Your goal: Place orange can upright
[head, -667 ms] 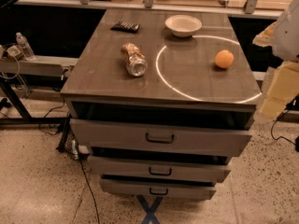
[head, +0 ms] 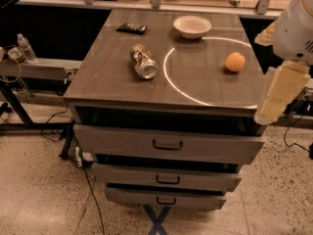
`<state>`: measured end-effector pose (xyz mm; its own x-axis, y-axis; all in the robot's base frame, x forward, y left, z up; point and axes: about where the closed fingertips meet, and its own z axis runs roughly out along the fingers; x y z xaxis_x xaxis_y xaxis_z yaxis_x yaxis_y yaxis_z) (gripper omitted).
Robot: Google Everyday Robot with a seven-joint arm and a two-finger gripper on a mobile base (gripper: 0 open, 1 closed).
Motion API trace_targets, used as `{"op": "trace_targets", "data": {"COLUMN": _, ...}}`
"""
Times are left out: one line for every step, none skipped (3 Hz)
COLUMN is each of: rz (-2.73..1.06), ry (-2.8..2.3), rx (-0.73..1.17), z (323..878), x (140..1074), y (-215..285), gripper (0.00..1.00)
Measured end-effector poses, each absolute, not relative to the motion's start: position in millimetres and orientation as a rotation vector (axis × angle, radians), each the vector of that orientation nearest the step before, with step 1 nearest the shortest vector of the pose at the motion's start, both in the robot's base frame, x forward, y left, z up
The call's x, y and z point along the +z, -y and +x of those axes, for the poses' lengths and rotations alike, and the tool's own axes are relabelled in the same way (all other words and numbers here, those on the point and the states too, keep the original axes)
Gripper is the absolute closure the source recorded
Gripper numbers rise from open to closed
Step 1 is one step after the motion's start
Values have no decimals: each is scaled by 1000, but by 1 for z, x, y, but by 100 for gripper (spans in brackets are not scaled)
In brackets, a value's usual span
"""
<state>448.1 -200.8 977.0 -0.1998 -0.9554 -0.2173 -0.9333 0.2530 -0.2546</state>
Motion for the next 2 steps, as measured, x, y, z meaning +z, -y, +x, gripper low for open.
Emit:
{"op": "trace_targets", "data": {"rz": -1768, "ry": -2127, "rx": -54, "z": 479, "x": 975, "y": 149, "gripper": 0}}
{"op": "trace_targets", "data": {"rz": -1757, "ry": -2063, "rx": -32, "z": 524, "x": 972, "y": 91, "gripper": 0}}
